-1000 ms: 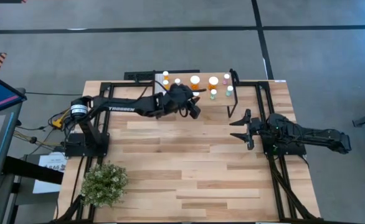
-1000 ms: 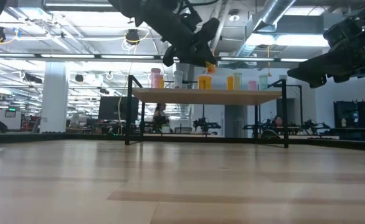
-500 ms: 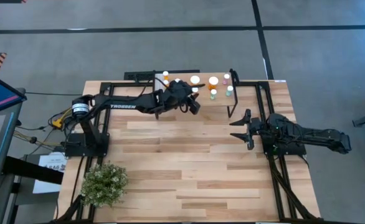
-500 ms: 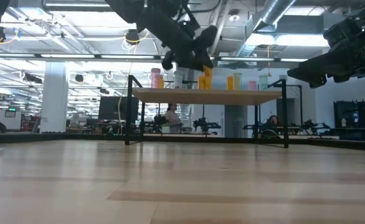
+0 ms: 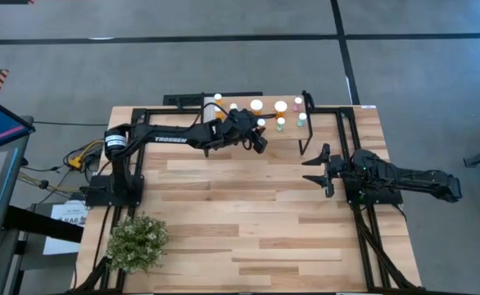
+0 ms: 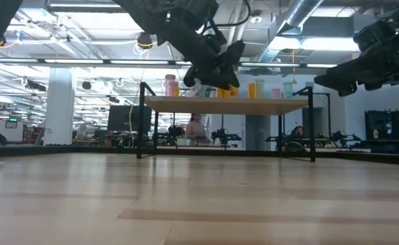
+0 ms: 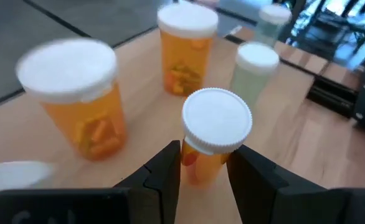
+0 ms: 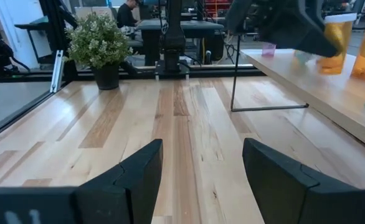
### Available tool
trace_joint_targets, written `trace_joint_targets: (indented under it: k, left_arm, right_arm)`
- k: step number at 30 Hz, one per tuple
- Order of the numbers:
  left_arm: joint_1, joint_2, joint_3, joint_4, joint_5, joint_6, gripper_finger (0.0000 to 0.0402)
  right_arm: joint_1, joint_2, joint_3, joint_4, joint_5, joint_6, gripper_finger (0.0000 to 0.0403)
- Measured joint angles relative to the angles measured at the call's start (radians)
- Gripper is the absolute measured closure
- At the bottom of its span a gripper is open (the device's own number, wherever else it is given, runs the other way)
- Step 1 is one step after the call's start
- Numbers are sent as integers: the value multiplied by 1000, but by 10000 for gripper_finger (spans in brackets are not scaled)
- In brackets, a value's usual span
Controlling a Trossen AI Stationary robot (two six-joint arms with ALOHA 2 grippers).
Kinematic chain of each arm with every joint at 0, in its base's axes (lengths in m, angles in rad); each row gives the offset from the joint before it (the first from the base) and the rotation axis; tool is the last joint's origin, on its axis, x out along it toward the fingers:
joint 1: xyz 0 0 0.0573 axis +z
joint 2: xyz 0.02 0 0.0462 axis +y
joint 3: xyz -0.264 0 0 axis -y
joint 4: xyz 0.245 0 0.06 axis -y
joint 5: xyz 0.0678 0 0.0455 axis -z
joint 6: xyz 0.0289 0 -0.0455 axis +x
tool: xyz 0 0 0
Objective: Pick and place medicine bottles onto shelf by color
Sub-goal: Put the small orange pill bottle on the shelf
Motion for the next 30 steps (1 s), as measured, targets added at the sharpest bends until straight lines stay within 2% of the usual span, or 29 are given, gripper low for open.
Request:
trace_joint_targets:
  k: [24,30]
  left_arm:
    - [11,10,2,-34,1,-7,288]
    - [11,9,2,-34,2,-7,258]
  right_arm:
    - [0,0,0,-1,0,0,158]
    - [0,0,0,-1,0,0,158]
